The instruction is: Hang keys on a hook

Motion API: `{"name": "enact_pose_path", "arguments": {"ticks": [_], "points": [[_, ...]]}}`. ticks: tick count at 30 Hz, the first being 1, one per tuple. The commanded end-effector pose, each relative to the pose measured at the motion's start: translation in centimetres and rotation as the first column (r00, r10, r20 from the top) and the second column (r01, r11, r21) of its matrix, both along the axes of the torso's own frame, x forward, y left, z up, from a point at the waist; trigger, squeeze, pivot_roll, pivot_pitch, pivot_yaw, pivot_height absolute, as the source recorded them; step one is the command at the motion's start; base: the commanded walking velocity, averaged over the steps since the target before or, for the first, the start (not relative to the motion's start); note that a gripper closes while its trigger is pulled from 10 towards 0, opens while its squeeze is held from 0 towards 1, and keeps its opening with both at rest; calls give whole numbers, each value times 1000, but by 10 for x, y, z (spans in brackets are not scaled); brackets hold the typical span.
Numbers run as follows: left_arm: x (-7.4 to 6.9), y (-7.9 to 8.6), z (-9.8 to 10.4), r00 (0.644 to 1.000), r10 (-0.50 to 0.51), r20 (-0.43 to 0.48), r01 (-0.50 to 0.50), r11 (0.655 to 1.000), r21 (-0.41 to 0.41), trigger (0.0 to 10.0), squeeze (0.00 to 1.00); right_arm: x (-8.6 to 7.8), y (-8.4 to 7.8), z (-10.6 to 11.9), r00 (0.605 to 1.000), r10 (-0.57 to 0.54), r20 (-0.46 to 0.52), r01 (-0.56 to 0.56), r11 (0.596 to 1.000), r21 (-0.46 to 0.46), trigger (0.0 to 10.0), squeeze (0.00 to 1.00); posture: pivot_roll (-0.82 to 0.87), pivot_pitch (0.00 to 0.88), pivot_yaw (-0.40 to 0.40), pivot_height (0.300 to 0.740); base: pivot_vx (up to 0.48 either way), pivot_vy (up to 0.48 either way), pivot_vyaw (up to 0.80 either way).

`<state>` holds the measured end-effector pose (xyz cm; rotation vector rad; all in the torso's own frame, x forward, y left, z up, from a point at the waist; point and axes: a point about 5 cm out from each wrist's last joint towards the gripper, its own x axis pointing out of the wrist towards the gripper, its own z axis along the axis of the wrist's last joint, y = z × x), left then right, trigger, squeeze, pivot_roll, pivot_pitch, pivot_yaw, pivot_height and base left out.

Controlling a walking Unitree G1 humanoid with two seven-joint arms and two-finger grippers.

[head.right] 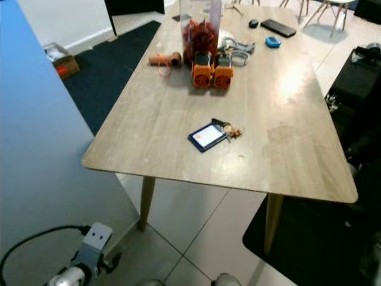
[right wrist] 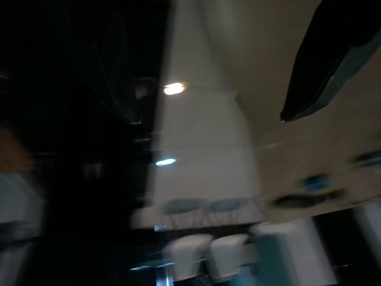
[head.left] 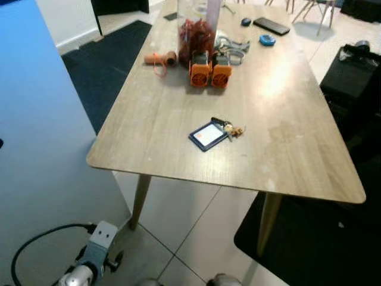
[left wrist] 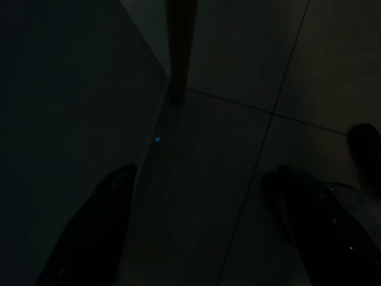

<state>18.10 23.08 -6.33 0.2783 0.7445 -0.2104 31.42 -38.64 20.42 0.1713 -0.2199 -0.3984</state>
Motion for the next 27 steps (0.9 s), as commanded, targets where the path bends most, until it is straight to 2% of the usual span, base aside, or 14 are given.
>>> {"name": "enact_pose_path", "arguments": {"ticks": [1, 2, 3, 5, 9, 10, 11, 16, 17, 19, 20, 24, 25, 27], "points": [[-9, -4, -8, 999, 31, -44, -31, 1000, 6, 10000, 271, 23, 29, 2, 991, 132, -33, -132, 991, -21, 10000, 0, 11, 99, -12, 740, 0, 0, 0], [-8, -4, -8, 998, 43, -45, -42, 999, 8, 10000, 275, 33, 43, 5, 982, 187, -39, -188, 982, -30, 10000, 0, 13, 100, -14, 740, 0, 0, 0], [-8, -4, -8, 998, 43, -45, -42, 999, 8, 10000, 275, 33, 43, 5, 982, 187, -39, -188, 982, -30, 10000, 0, 13, 100, -14, 740, 0, 0, 0], [-3, -6, -7, 998, 50, -38, -49, 999, 9, 10000, 275, 49, 69, 7, 957, 284, -57, -287, 957, -49, 10000, 0, 19, 102, -18, 740, 0, 0, 0], [0, -9, -7, 998, 52, -39, -52, 999, 14, 10000, 278, 61, 93, 8, 925, 372, -78, -377, 925, -55, 10000, 0, 28, 106, -25, 740, 0, 0, 0], [2, -11, -8, 997, 65, -44, -64, 998, 23, 10000, 271, 68, 114, 1, 887, 441, -134, -453, 888, -74, 10000, 0, 32, 108, -29, 740, 0, 0, 0], [2, -11, -8, 996, 70, -49, -68, 997, 34, 10000, 267, 71, 122, -3, 872, 461, -164, -478, 874, -83, 10000, 0, 33, 112, -32, 740, 0, 0, 0], [1, -8, -9, 996, 70, -64, -65, 995, 81, 10000, 275, 73, 135, -13, 846, 487, -219, -514, 854, -87, 10000, 0, 36, 117, -34, 740, 0, 0, 0], [-1, -5, -10, 994, 87, -67, -81, 992, 93, 10000, 275, 74, 141, -19, 835, 494, -243, -525, 847, -80, 10000, 522, 37, 124, -36, 740, 0, 0, 0], [-1, -5, -10, 994, 87, -67, -81, 992, 93, 10000, 275, 74, 141, -19, 835, 494, -243, -525, 847, -80, 10000, 522, 37, 124, -36, 740, 0, 0, 0], [-2, -1, -9, 992, 108, -67, -101, 990, 98, 10000, 271, 74, 145, -24, 827, 498, -260, -530, 845, -68, 10000, 1000, 36, 129, -36, 740, 0, 0, 0], [-3, 9, -7, 989, 140, -55, -133, 985, 111, 10000, 275, 76, 153, -31, 818, 494, -293, -530, 847, -51, 10000, 1000, 33, 148, -36, 740, 0, 0, 0], [-1, 12, -5, 988, 147, -42, -142, 983, 117, 10000, 271, 78, 159, -33, 814, 497, -302, -533, 845, -44, 10000, 0, 32, 160, -38, 740, 0, 0, 0], [0, 13, -4, 988, 150, -30, -146, 982, 120, 10000, 267, 79, 163, -34, 810, 499, -308, -536, 843, -42, 10000, 0, 32, 166, -40, 740, 0, 0, 0]]}}
